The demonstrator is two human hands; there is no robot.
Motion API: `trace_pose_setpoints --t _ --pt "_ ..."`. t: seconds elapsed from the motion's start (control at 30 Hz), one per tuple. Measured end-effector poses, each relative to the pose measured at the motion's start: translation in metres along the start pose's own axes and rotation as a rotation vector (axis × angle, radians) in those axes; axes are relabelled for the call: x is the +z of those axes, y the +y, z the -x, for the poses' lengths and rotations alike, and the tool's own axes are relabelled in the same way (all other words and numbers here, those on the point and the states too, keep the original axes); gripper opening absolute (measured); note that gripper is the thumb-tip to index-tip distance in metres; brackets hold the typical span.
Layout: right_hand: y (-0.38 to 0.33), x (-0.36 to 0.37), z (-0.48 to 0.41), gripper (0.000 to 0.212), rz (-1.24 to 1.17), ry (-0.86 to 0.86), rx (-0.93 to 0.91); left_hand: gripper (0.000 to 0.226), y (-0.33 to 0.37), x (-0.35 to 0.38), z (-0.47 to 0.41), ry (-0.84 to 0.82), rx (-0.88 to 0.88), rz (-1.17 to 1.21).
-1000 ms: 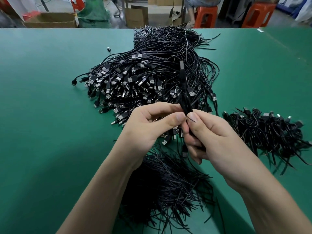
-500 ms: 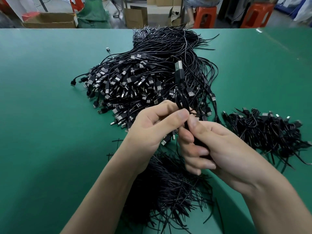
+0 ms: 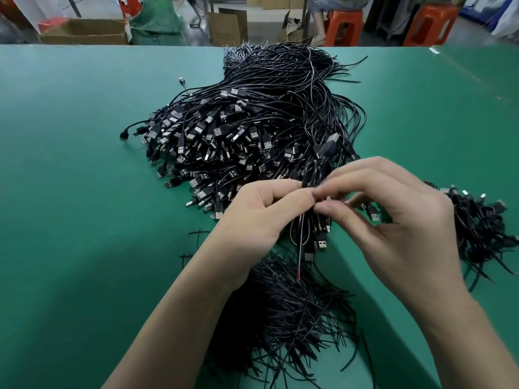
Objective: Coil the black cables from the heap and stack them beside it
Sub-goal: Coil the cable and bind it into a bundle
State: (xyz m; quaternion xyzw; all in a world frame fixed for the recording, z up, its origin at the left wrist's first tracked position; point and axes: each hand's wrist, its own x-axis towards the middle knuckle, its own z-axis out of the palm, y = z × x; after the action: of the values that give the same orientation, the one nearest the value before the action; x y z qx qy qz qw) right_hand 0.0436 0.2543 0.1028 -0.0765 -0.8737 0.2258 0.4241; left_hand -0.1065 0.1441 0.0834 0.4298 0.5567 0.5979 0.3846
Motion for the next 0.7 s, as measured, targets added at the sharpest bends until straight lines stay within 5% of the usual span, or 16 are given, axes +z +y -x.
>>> trace_pose_setpoints --t 0.17,0.33,0.4,0.53,0.7 --pt "-0.005 0.004 0.002 0.007 -0.042 0.061 0.146 0.042 0.008 0.002 0.003 -0.099 0.02 0.008" --pt "-0.01 0.016 0.003 0.014 -0.362 0.228 0.523 0.022 0.002 0.006 0.002 0.144 0.198 -0.231" --pt "-0.012 0.02 0.002 0.015 -0.595 0.258 0.68 0.007 0.004 0.01 0.003 0.224 0.322 -0.293" --pt "-0.011 0.027 0.0 0.016 -1.1 0.275 0.984 0.016 -0.001 0.02 0.005 0.308 0.399 -0.411" --pt "-0.013 0.028 0.003 0.007 -0.947 0.229 0.951 0.021 0.006 0.016 0.005 0.273 0.321 -0.251"
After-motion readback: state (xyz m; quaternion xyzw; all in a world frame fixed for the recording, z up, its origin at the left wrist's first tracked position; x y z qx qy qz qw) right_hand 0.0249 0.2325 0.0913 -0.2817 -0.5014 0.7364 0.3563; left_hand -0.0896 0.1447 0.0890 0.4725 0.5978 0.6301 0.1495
